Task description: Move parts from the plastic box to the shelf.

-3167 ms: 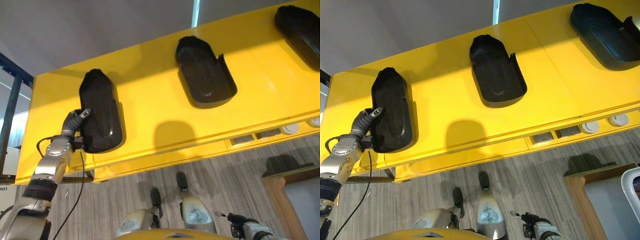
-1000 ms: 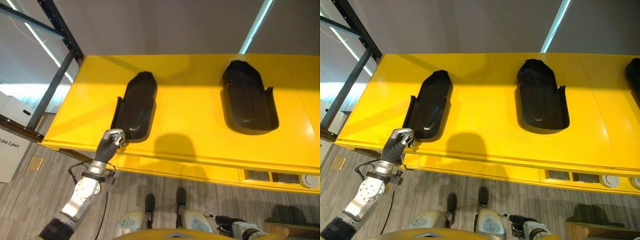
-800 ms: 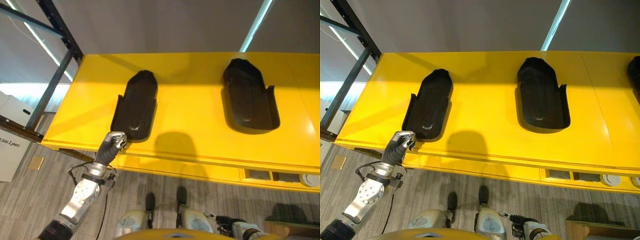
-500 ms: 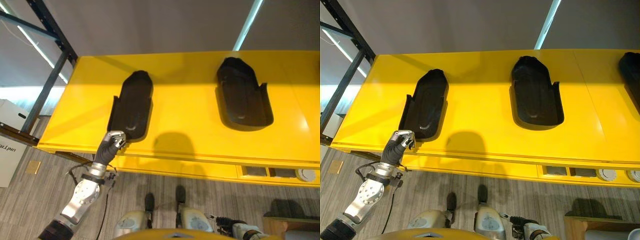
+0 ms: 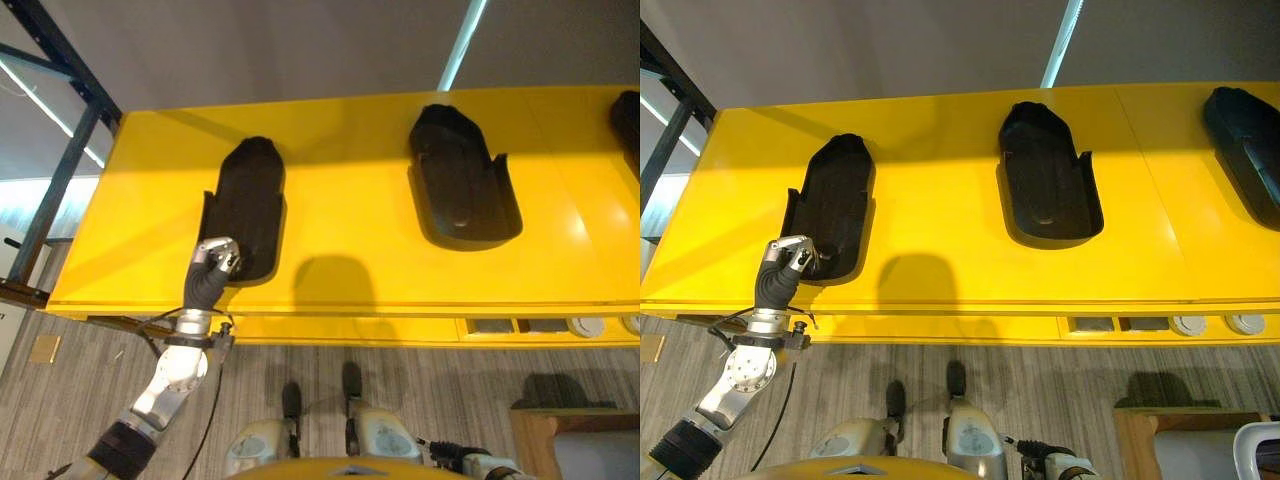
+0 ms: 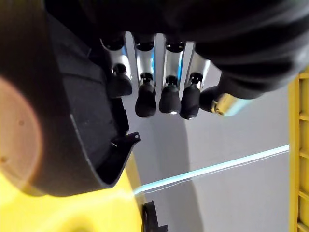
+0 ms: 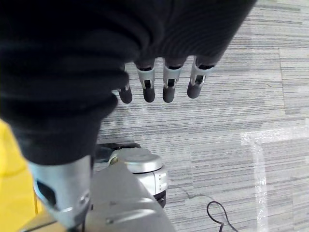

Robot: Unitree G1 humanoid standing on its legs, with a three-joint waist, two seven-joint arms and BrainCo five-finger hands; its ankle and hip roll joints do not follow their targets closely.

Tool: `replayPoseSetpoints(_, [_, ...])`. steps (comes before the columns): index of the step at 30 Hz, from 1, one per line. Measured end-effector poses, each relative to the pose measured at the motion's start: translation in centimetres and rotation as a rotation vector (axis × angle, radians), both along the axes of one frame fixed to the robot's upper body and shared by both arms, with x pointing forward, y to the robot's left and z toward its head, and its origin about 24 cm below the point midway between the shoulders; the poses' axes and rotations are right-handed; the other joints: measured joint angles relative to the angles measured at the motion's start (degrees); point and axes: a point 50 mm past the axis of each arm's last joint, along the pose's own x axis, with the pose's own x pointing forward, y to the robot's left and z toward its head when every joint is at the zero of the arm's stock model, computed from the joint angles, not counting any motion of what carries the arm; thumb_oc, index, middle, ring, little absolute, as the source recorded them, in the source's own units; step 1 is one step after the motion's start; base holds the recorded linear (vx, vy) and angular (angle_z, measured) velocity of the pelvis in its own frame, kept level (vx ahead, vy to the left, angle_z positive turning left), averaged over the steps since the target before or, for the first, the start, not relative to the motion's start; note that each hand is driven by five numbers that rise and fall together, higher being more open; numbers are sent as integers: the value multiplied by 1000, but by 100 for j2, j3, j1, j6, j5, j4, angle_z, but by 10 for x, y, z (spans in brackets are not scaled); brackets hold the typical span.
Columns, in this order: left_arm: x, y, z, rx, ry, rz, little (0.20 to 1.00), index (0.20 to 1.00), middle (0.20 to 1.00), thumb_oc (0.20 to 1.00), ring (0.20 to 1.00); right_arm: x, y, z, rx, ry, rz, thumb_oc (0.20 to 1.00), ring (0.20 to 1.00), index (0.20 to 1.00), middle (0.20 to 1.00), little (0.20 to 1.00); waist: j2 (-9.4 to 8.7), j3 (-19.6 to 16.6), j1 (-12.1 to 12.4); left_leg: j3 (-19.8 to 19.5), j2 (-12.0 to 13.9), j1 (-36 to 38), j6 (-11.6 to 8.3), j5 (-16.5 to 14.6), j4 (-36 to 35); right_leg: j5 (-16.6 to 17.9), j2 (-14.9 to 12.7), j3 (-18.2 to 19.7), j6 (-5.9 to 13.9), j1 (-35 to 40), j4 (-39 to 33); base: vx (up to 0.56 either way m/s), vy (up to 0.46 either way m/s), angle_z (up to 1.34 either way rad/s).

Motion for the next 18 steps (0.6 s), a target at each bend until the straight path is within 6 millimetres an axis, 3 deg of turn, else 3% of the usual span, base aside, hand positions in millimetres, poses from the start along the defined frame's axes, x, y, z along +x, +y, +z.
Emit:
replayPoseSetpoints(12, [0, -13, 25, -22, -105, -81, 200, 200, 200, 200, 200, 1, 0, 0, -5, -3, 3, 1000, 1000, 1000, 1000, 1000, 4, 17, 31, 111, 0, 181, 5, -3, 0, 1, 11, 80, 4, 169, 0, -21, 5, -4])
replayPoseSetpoints(18, [-3, -11, 11, 24, 3, -87, 200, 200, 200, 200, 200, 0, -1, 0, -8, 2, 10, 1000, 1000, 1000, 1000, 1000, 15, 8, 124, 33, -1, 212, -14, -40, -1, -15, 6, 45, -37, 237, 0, -69, 18, 4])
